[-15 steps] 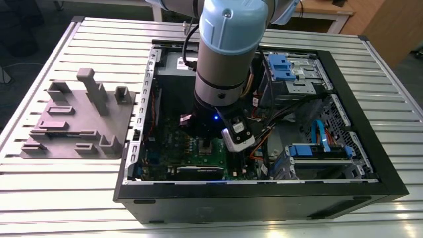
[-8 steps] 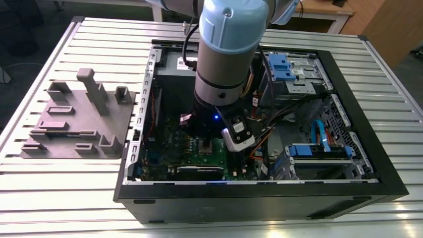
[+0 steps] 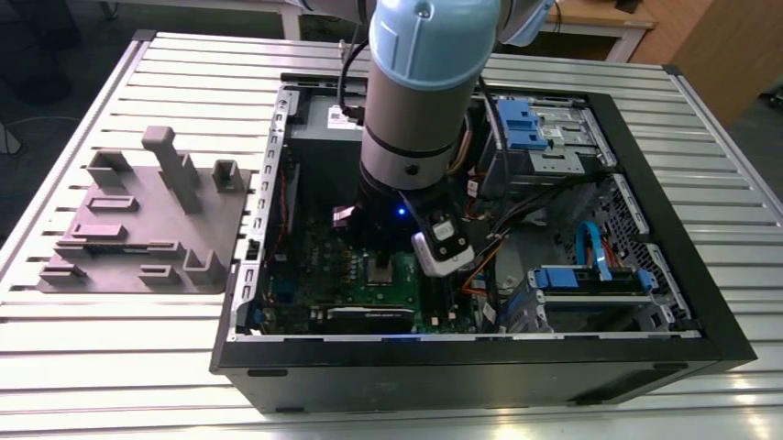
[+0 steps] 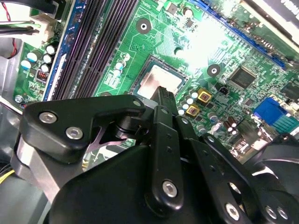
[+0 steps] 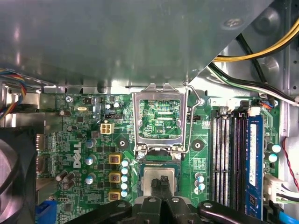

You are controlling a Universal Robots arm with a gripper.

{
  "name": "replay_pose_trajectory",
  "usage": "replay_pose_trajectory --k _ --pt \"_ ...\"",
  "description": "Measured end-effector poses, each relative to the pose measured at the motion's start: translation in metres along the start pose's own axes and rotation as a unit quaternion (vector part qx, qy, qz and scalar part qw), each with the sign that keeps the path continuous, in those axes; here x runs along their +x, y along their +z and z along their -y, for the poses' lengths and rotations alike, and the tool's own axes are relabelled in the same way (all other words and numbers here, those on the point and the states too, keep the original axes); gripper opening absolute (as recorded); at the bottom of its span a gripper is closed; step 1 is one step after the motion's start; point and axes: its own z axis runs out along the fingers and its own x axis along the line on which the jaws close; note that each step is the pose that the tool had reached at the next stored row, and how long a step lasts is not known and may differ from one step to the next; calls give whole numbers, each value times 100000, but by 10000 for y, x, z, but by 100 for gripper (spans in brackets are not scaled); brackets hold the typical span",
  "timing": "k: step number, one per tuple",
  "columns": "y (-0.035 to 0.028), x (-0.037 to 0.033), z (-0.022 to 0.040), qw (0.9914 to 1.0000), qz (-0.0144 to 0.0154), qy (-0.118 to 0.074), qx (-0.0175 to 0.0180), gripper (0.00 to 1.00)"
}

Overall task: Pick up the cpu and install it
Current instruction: 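Close the cpu cover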

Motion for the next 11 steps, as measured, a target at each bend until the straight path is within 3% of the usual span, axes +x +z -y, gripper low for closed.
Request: replay_pose_trajectory --k 11 --pt "-34 1 -1 100000 3 -2 -1 10"
